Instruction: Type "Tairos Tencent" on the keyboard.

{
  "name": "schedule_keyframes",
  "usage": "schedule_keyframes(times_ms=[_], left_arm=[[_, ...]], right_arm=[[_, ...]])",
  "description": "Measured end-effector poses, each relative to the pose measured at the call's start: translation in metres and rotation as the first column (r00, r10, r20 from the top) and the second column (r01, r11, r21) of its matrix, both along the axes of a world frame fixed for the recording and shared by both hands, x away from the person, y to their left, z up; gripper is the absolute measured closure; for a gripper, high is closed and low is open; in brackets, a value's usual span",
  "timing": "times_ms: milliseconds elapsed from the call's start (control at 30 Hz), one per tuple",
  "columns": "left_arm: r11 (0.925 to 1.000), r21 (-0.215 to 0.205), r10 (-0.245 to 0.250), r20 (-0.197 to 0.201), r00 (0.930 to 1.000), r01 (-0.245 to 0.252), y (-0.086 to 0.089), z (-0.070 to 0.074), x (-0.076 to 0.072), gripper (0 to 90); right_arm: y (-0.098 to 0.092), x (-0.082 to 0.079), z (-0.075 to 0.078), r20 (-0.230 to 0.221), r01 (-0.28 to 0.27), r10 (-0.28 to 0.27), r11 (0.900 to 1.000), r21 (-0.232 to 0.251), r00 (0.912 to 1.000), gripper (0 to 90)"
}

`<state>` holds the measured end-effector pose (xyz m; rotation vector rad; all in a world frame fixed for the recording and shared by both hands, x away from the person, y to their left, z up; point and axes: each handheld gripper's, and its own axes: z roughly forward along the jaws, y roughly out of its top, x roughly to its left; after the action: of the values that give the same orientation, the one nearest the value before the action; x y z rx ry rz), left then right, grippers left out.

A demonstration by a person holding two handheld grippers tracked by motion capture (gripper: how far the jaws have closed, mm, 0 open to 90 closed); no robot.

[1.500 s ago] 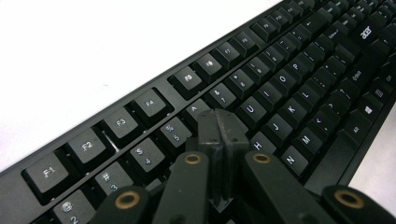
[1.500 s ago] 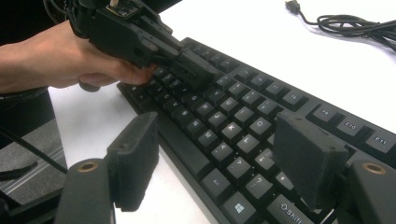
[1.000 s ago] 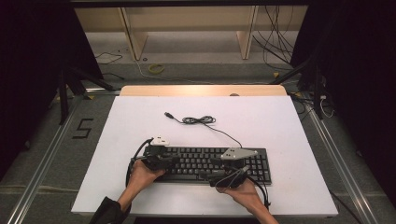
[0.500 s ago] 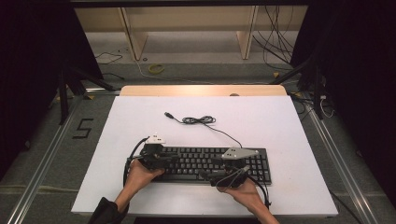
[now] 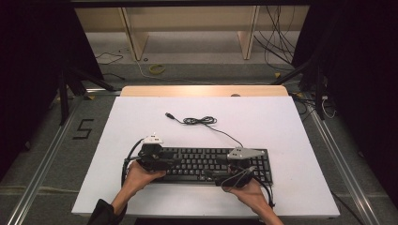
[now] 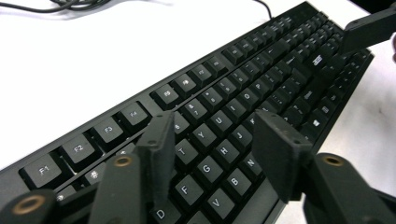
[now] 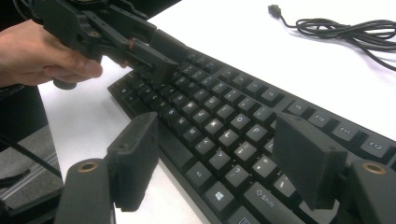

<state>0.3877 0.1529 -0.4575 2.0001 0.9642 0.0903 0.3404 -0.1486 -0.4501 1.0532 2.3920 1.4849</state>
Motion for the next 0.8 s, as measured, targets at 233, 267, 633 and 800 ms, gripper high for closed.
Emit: schedule_keyframes(times_ms=[233, 267, 633, 800], left_arm=[[0.9993, -0.038, -0.004, 0.015, 0.9999, 0.005, 0.004, 0.003, -0.003, 39.4], [0.999, -0.045, -0.006, 0.018, 0.9998, 0.007, 0.005, 0.003, -0.004, 38.7], [0.9964, -0.084, -0.005, 0.046, 0.9989, 0.009, 0.014, 0.007, -0.014, 34.8], [0.9946, -0.103, -0.007, 0.058, 0.9983, 0.012, 0.017, 0.009, -0.018, 34.2]], right_arm=[[-0.005, -0.001, 0.001, 0.004, 0.011, -0.011, 1.0, 0.002, 0.9999, 32.5], [-0.006, -0.001, 0.001, 0.007, 0.012, -0.012, 1.0, 0.003, 0.9999, 32.5], [-0.019, -0.004, 0.002, 0.011, 0.035, -0.035, 0.999, 0.009, 0.9993, 32.5], [-0.027, -0.007, 0.003, 0.015, 0.051, -0.051, 0.999, 0.016, 0.9986, 32.5]])
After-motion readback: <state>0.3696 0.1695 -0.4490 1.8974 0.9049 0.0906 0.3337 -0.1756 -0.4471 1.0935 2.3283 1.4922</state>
